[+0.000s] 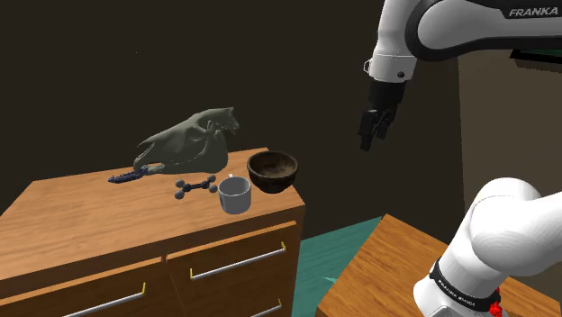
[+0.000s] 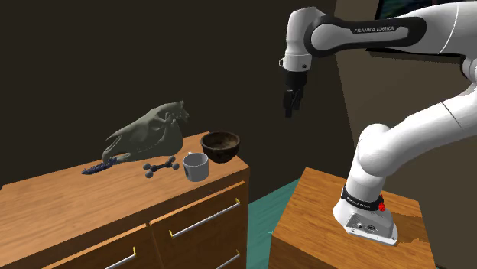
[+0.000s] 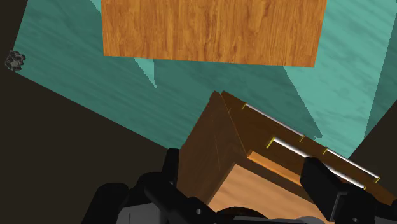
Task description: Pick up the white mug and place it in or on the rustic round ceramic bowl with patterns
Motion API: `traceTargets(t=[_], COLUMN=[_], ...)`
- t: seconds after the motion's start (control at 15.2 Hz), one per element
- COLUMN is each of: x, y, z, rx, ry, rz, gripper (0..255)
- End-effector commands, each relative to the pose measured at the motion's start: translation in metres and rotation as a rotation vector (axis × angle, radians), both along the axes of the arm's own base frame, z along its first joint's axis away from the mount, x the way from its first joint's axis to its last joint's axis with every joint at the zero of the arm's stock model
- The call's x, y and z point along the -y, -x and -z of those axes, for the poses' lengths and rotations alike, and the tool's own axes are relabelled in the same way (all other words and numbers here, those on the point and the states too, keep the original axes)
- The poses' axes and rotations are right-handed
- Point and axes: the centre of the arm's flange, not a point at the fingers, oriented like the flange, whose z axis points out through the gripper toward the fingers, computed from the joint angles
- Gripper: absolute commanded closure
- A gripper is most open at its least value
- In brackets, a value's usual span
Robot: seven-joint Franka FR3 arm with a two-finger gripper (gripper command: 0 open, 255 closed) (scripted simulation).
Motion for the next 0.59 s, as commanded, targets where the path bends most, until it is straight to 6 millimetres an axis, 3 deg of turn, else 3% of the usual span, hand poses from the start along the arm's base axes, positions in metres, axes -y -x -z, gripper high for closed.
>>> traceTargets(t=[0.0,0.53], x=[0.000,-0.067], y=[0.000,-0.076], z=[0.000,0.039], rx=[0.000,-0.016], ry=[0.000,0.009], rz=[0.000,0.008], gripper=[0,0])
